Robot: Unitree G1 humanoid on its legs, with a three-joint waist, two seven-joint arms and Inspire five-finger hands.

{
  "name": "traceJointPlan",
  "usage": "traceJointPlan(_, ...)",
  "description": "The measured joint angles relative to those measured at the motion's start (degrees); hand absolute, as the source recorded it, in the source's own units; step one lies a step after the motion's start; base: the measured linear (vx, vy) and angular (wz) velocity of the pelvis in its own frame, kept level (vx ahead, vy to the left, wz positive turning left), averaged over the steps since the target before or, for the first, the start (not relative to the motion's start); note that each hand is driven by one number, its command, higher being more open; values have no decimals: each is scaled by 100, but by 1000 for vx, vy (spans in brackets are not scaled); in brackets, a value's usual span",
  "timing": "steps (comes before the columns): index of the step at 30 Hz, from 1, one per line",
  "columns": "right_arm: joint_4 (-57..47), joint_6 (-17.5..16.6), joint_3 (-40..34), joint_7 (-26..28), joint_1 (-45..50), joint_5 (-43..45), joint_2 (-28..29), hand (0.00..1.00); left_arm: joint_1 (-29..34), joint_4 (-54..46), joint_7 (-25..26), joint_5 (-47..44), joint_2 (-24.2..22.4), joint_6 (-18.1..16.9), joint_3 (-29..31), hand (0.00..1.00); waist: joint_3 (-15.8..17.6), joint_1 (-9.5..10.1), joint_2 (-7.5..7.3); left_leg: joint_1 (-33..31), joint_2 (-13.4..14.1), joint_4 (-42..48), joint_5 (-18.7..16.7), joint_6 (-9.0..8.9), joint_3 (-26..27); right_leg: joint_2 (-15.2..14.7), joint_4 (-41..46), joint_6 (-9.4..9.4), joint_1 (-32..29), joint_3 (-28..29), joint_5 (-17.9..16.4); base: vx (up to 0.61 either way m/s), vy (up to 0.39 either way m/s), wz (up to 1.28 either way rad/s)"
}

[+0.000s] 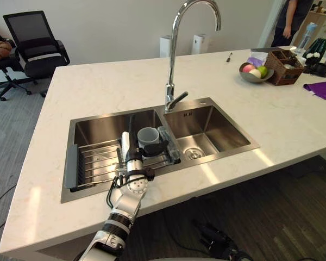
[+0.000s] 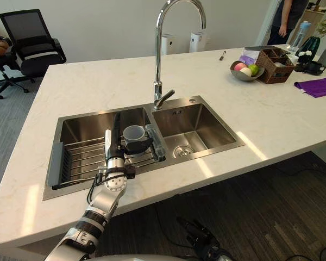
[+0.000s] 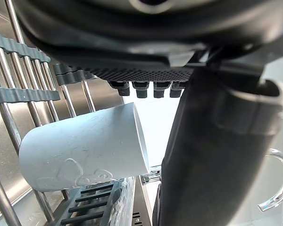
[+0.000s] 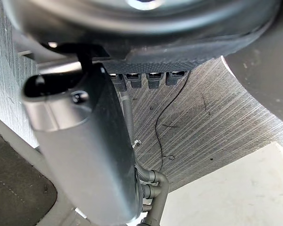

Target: Walk over to the sink, pick up the cup, carry it to the dishwasher, place the cup inside the dishwasher, then close the dishwasher door

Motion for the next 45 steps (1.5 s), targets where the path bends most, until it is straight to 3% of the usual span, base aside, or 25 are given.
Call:
traceJointPlan(8, -5, -42, -3, 1, 11, -8, 24, 100, -2, 220, -327, 9, -7, 140, -63, 100, 5, -37, -28, 4, 0, 0, 0, -1, 15, 4, 5, 0, -5, 13, 0, 0, 0, 0)
traceJointPlan(9, -8, -50, -4, 5, 10, -38, 31, 100, -3, 220, -403, 9, 10, 149, -104, 0, 2, -62, -31, 5, 0, 0, 0, -1, 19, 5, 6, -1, -5, 16, -1, 0, 0, 0)
traceJointPlan(17, -19, -84, -35, 43, 15, -96, 51, 100, -155, 495, -596, 12, 269, 186, -117, 0, -1, -129, -32, 5, -3, -1, 0, -1, 28, 5, 6, -1, -12, 27, -2, 0, 0, 0)
traceJointPlan(25, -18, -221, -63, 114, 51, -105, 32, 100, -228, 545, -313, -9, 312, 87, -72, 0, 35, -146, -42, -9, -9, -3, 2, -5, 26, 3, 37, 7, -37, 36, -13, 0, 0, 0)
traceJointPlan(28, -20, -337, -68, 206, 81, -104, 28, 100, -227, 81, -165, -126, 269, 34, 148, 0, 119, -126, -70, -12, -16, 23, 2, -3, -7, -8, 140, 20, -61, 24, -64, -22, -9, 4)
traceJointPlan(32, -25, -396, -207, 313, 277, -104, -14, 100, -229, -1038, 216, -415, 270, -345, 657, 0, 124, 26, -72, -29, -15, 42, 0, 2, -181, -32, 295, 7, -53, -122, -191, -38, -26, 20)
traceJointPlan(36, 34, -390, -181, 318, 525, -232, -82, 100, -230, -2417, 633, -457, 354, -771, 1302, 0, 123, 189, -73, -48, -2, 68, -2, 8, -437, -73, 342, -13, 49, -360, -308, -5, -24, 32)
traceJointPlan(42, 159, -313, -16, 284, 646, -497, -199, 100, -180, -3846, 1098, -681, 463, -1043, 2136, 0, 119, 400, -76, -89, 3, 92, -2, 8, -793, -130, 340, -25, 215, -726, -425, 7, -19, 32)
traceJointPlan(45, 248, -219, 1, 134, 632, -533, -200, 100, 142, -4756, 1131, -1291, 444, -1293, 2517, 0, 103, 511, -92, -110, 11, 110, -2, 9, -1054, -163, 297, -25, 366, -987, -474, 6, -30, 42)
